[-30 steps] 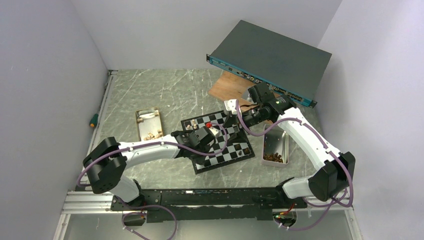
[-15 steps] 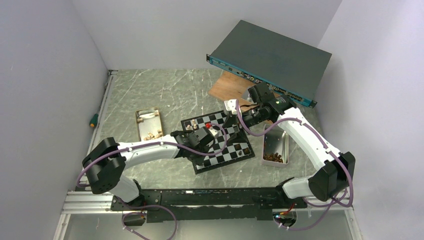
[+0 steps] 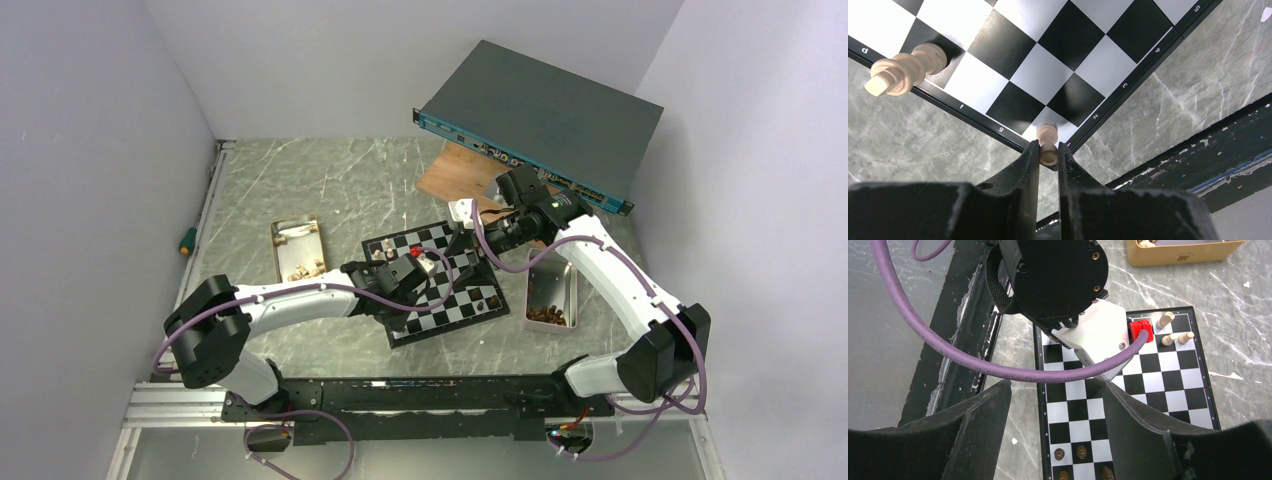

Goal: Set up the chess pieces on the board

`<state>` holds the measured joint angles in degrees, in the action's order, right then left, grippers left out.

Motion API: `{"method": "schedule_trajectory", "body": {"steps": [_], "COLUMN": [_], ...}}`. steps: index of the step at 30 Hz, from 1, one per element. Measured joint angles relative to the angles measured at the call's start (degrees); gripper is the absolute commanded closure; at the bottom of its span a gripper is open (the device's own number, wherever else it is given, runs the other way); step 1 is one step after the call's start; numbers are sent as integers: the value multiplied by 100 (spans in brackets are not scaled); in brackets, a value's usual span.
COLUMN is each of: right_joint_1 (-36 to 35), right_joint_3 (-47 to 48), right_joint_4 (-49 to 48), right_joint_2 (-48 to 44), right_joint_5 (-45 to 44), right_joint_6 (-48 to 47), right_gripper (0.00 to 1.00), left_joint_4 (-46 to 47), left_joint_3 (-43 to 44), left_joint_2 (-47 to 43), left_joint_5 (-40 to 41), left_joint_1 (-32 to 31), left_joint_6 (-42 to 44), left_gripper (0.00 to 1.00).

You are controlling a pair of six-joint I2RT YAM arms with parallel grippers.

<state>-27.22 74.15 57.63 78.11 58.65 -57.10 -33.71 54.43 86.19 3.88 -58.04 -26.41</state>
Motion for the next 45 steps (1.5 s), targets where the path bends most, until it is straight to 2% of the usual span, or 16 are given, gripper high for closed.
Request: {"method": "schedule_trajectory", "body": {"steps": [8, 16, 18, 19, 24, 30, 34, 39, 45], "right_joint_1": [0, 0, 0, 0, 0, 20, 87, 219, 516], "right_joint_3": [0, 0, 0, 0, 0, 0, 0, 0, 0], "right_joint_4": [0, 15, 26, 33, 72, 105, 105, 92, 22], "right_joint_2": [0, 0, 0, 0, 0, 0, -7, -48, -199], "right_joint_5": [0, 22, 22, 22, 20, 17, 13, -28, -111], "right_joint_6": [-15, -39, -42, -42, -44, -44, -39, -13, 83], "right_gripper": [30, 30, 30, 30, 30, 30, 30, 29, 28], "left_joint_4": [-15, -90, -114, -120, 39, 549, 704, 734, 758], "left_joint_3": [0, 0, 0, 0, -98, -529, -616, -621, -675], "left_joint_2": [0, -11, -66, -129, -992, -2592, -3241, -3644, -3915], "left_joint_5": [-20, -15, -13, -7, -11, -387, -555, -726, -752], "left_joint_1": [0, 0, 0, 0, 103, 994, 1742, 2474, 3064], "left_joint_6": [-15, -42, -44, -39, 28, 385, 752, 1167, 1543], "left_gripper": [65, 52, 45, 37, 23, 2, 0, 0, 0]}}
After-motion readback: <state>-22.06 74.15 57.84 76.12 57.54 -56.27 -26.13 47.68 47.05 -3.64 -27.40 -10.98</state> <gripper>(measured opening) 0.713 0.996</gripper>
